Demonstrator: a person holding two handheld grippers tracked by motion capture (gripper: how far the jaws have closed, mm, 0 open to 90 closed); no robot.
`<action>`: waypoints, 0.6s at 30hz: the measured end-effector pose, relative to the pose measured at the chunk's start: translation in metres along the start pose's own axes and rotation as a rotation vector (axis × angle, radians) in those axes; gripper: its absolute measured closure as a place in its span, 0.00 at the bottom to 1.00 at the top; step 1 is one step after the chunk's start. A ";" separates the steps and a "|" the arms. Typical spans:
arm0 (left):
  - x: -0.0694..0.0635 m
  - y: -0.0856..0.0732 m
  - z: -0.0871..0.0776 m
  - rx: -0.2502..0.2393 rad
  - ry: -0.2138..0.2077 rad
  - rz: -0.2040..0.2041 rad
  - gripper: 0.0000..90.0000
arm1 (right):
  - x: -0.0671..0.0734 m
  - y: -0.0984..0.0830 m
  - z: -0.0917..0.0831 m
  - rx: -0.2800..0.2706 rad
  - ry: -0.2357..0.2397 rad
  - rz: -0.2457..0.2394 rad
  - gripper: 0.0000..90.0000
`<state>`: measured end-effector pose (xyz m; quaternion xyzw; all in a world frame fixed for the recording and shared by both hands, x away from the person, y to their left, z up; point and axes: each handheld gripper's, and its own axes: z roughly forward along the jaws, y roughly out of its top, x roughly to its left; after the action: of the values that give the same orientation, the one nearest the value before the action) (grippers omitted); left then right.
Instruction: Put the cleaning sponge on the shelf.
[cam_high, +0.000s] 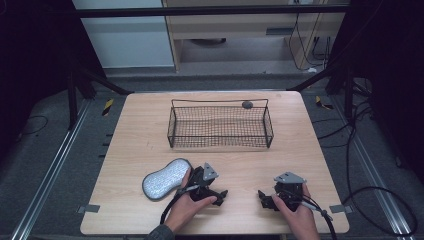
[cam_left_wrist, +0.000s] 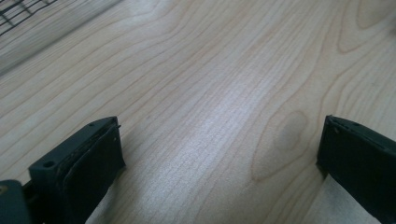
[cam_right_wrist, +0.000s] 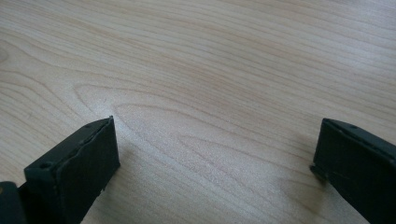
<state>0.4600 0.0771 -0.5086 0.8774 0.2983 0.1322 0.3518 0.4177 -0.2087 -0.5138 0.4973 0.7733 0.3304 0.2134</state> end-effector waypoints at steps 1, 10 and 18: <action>0.001 0.002 -0.001 0.012 0.004 0.011 0.01 | 0.000 0.000 0.000 0.000 0.002 -0.001 0.00; 0.016 0.022 -0.036 0.001 0.028 0.078 0.04 | -0.001 0.001 0.001 0.000 0.005 -0.012 0.00; 0.047 0.011 -0.070 0.077 0.094 0.069 0.04 | -0.001 0.001 0.001 0.001 0.007 -0.009 0.00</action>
<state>0.4705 0.1373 -0.4501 0.8929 0.2890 0.1737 0.2984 0.4191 -0.2092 -0.5138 0.4928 0.7764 0.3309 0.2119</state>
